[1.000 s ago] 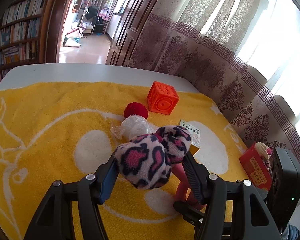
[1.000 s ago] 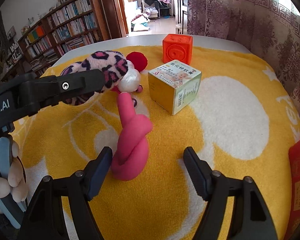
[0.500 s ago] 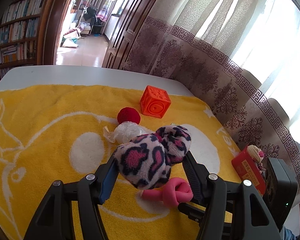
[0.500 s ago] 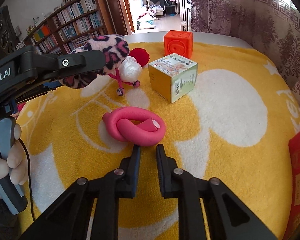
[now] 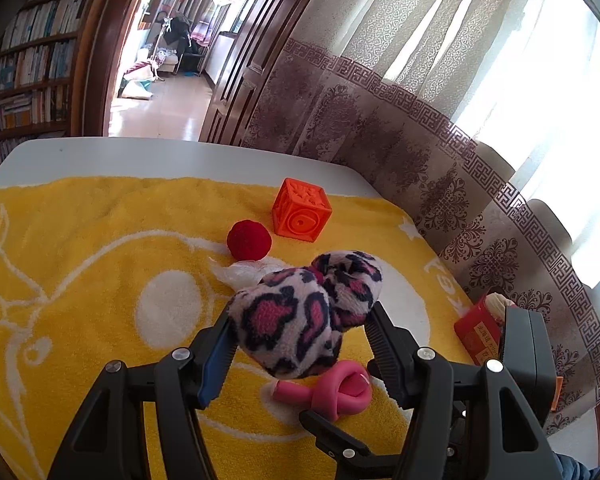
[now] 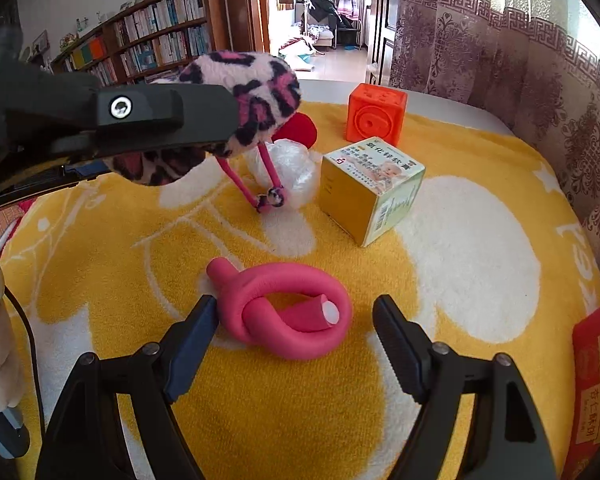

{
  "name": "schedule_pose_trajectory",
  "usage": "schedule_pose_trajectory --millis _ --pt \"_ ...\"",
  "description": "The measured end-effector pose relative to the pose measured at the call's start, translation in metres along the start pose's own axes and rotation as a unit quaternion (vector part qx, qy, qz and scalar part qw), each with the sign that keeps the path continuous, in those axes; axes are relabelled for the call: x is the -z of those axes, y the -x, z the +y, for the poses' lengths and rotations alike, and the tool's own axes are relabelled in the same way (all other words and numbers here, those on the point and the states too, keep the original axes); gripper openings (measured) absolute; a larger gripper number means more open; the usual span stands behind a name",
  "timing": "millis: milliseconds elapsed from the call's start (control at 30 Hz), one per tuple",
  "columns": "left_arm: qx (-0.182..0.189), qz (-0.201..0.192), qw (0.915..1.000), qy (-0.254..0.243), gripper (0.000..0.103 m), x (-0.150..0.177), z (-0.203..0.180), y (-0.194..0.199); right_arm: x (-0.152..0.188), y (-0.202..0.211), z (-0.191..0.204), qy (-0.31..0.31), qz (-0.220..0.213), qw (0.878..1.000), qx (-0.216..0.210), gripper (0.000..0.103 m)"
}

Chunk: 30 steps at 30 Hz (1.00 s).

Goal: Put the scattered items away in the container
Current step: 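Grasp the second pink knotted ring with the right gripper while the left holds the plush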

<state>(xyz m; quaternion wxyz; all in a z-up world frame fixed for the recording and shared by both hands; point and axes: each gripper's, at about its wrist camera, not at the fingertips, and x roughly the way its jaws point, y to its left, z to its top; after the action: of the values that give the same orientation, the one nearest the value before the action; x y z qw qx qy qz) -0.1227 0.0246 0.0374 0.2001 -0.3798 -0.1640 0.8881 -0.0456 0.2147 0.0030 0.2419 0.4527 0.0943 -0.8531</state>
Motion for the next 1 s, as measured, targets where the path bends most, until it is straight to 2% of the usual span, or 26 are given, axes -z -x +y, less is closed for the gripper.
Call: schedule_pose_trajectory --millis 67,100,400,633,1000 --pt "0.002 0.0 1.0 0.003 0.064 0.0 0.001 0.0 0.001 0.002 -0.003 -0.008 -0.003 1.0 0.007 0.069" --pt "0.001 0.0 1.0 0.002 0.064 0.0 0.001 0.0 0.0 0.003 -0.006 -0.012 -0.003 1.0 0.004 0.069" --pt "0.01 -0.023 0.9997 0.007 0.064 -0.006 0.0 0.017 0.012 0.033 -0.013 -0.026 -0.033 0.999 0.007 0.068" --pt "0.023 -0.044 0.9988 0.003 0.064 -0.011 -0.01 0.034 0.022 0.065 -0.034 -0.064 -0.06 0.996 0.01 0.068" --pt "0.03 -0.027 0.9985 -0.037 0.064 -0.001 -0.045 0.024 0.058 0.136 -0.083 -0.126 -0.114 0.984 0.056 0.068"
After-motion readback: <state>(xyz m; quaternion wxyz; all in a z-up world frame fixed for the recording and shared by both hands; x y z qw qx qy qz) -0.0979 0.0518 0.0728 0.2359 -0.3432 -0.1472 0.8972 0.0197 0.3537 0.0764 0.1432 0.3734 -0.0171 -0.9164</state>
